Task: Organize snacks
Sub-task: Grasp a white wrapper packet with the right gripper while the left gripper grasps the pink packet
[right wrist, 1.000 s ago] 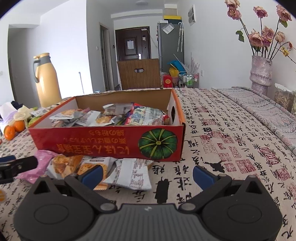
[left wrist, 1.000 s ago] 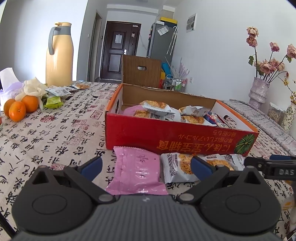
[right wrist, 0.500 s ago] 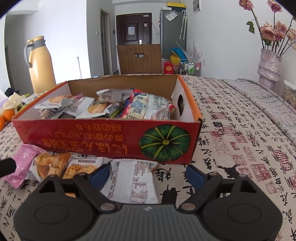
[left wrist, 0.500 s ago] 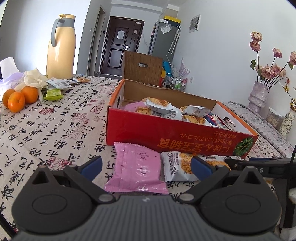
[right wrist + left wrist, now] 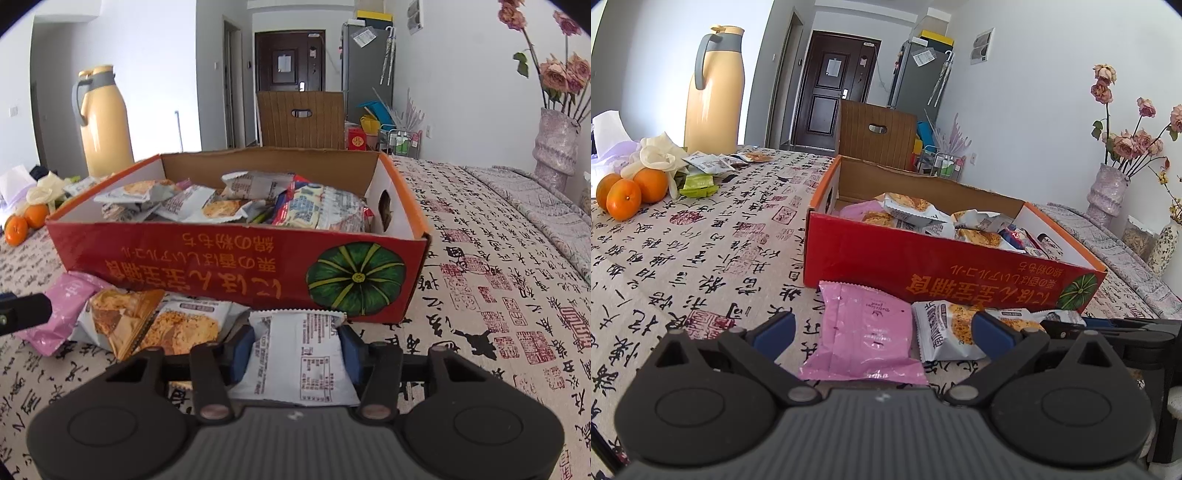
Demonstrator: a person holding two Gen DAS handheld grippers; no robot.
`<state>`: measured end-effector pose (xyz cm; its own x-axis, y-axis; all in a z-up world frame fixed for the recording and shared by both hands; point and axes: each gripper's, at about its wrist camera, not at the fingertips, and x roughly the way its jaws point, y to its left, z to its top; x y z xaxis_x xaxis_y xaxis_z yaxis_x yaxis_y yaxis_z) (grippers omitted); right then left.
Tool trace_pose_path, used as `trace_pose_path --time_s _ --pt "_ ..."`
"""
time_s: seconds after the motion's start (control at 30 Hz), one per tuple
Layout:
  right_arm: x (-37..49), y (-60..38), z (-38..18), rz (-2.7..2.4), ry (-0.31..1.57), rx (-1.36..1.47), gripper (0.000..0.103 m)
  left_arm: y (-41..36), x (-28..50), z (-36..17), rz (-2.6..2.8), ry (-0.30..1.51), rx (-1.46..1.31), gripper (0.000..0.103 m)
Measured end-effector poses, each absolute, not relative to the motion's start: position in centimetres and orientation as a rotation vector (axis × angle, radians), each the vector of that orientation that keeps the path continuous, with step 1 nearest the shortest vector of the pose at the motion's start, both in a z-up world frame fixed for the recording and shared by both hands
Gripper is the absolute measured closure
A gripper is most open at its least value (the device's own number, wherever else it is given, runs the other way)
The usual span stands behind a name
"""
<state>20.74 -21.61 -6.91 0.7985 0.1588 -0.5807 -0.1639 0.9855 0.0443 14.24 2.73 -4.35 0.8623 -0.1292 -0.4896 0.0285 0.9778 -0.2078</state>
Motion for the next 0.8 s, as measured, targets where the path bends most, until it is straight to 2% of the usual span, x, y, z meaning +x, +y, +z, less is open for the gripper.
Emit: trace_pose_path --time_s 0.23,0.47,0.8 --pt "19.1 -22.2 -5.9 0.16 0.519 0.009 0.055 2.6 14.1 -4.2 -0.042 0.519 -0.184 0.0" --pt "19.1 -22.4 -5.9 0.166 0.507 0.018 0.055 2.1 14.6 -2.9 0.029 0.537 -0.09 0.0" --pt "19.0 -22.7 -5.9 0.164 0.496 0.042 0.055 1.1 18.7 -4.1 0.076 0.704 0.013 0.0"
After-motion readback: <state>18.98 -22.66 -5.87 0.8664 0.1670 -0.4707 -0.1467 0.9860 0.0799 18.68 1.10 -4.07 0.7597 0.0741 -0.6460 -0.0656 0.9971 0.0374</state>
